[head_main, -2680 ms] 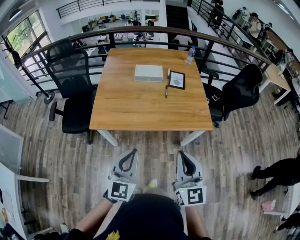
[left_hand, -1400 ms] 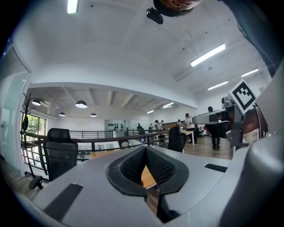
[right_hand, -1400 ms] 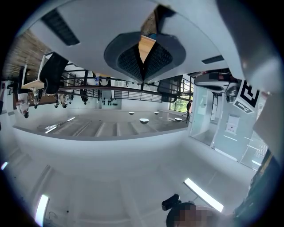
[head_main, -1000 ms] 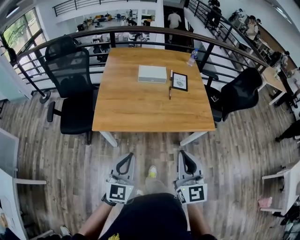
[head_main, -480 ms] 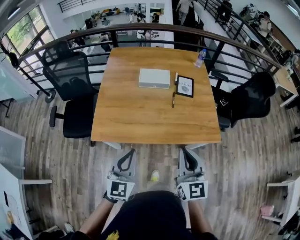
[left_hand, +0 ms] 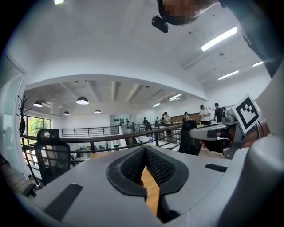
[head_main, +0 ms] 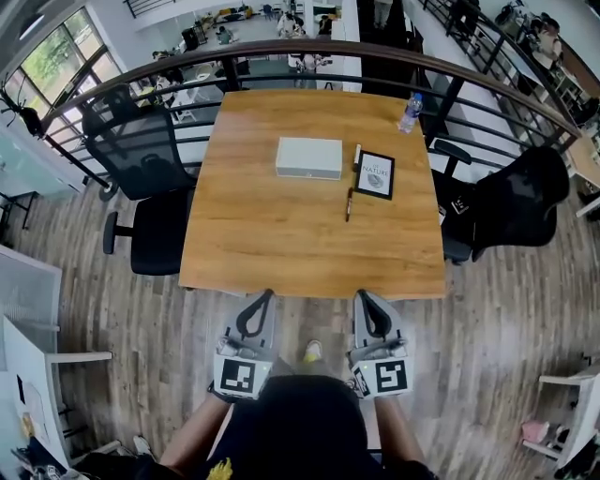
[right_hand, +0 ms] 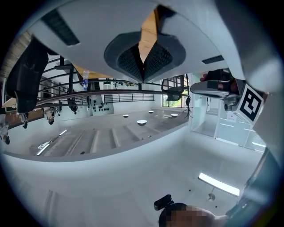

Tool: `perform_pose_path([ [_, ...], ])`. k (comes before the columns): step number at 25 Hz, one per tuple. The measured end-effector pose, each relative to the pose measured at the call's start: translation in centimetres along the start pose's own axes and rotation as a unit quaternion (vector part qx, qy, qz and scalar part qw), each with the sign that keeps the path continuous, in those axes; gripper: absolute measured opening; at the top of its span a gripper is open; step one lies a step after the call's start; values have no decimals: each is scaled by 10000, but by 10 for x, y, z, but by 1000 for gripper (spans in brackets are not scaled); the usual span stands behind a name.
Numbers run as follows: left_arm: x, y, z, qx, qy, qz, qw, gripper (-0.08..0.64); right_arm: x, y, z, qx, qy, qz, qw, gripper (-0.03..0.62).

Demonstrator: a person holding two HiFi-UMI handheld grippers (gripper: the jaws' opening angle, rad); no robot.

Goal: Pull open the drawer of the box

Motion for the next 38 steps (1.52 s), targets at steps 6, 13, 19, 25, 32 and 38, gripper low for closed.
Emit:
perform_pose_path([
  [6, 16, -14, 10, -56, -254, -128, 9996, 17, 21, 19, 16, 143, -218, 31, 9997, -5],
  [13, 32, -54, 22, -151, -289, -255, 9991, 17, 51, 15, 22, 38, -332, 38, 9994, -5],
  [19, 70, -103, 21, -239, -130, -169, 9995, 17, 99, 22, 12, -77, -369, 309, 9988, -5],
  [25, 110, -151, 14, -117, 214, 73, 9997, 17, 155, 13, -3, -263, -310, 422, 9983, -5],
  [32, 139, -202, 16, -87, 446, 294, 9985, 17, 209, -5, -12, -381, -309, 593, 9970, -5],
  [38, 156, -226, 30, -136, 428, 412, 9981, 17, 246, -17, -14, -474, -175, 635, 9967, -5],
])
Point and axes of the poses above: the fingertips, and each gripper's own axes: x forward along the fingers, y to its right, z out of its underside, the point moved 2 cm from there along -x, backward along the fingers, and after that the axes turned 10 degrees about z, right-handed, at the moved point
